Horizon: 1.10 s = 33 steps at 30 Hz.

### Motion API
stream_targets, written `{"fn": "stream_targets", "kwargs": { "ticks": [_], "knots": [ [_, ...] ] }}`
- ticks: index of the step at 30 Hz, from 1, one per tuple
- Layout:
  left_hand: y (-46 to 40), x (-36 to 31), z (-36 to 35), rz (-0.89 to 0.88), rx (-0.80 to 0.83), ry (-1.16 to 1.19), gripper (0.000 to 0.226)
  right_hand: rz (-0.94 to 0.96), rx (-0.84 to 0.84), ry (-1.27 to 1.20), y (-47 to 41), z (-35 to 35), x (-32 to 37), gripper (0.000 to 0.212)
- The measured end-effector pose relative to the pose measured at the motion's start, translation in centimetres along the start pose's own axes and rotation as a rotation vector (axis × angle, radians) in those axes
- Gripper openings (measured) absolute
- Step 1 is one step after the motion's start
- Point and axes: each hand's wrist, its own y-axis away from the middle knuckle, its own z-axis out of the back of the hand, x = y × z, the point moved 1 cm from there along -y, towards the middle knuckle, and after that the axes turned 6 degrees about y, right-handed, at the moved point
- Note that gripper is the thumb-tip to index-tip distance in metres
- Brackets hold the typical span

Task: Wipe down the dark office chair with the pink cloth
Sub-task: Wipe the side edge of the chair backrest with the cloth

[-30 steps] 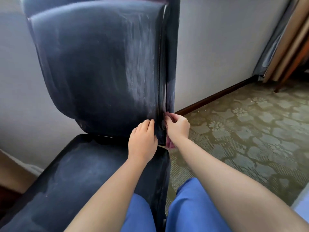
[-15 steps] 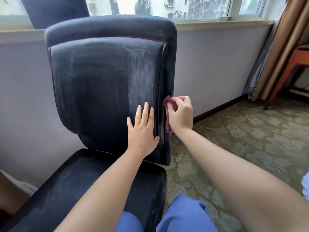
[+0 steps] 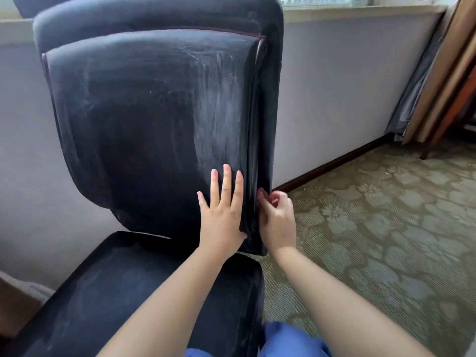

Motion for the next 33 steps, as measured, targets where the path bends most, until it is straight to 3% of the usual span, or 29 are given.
{"fn": "stream_targets", "kwargs": {
  "ticks": [5, 10, 12, 16, 20, 25, 29, 33],
  "knots": [
    [-0.7, 0.2, -1.0, 0.019, -0.100, 0.017, 0.145, -0.173, 0.360, -0.015, 3.0, -2.0, -0.9, 0.020],
    [-0.1, 0.3, -0.3, 0.006, -0.073, 0.014, 0.143, -0.206, 0.504, 0.084, 1.4, -0.2, -0.7, 0.023],
    [0.3, 0.2, 0.3, -0.015, -0.050, 0.027, 0.140, -0.275, 0.453, -0.007, 0.0, 1.4, -0.2, 0.022],
    [1.3, 0.1, 1.3, -0.065, -0.078, 0.070, 0.134, -0.261, 0.179, -0.209, -3.6, 4.8, 2.2, 0.022],
    [1.9, 0.2, 2.4, -0.080, -0.225, 0.147, 0.129, -0.288, -0.083, -0.382, -7.4, 7.7, 5.3, 0.020],
    [1.3, 0.2, 3.1, -0.101, -0.180, 0.186, 0.131, -0.349, -0.122, -0.413, -7.2, 7.9, 6.3, 0.020],
    [0.8, 0.2, 2.2, -0.106, -0.149, 0.241, 0.135, -0.502, 0.036, -0.325, -2.3, 5.9, 4.9, 0.024],
    [0.5, 0.8, 2.1, -0.090, -0.114, 0.256, 0.130, -0.740, 0.451, -0.160, 1.8, 3.8, 3.1, 0.027]
  ]
}}
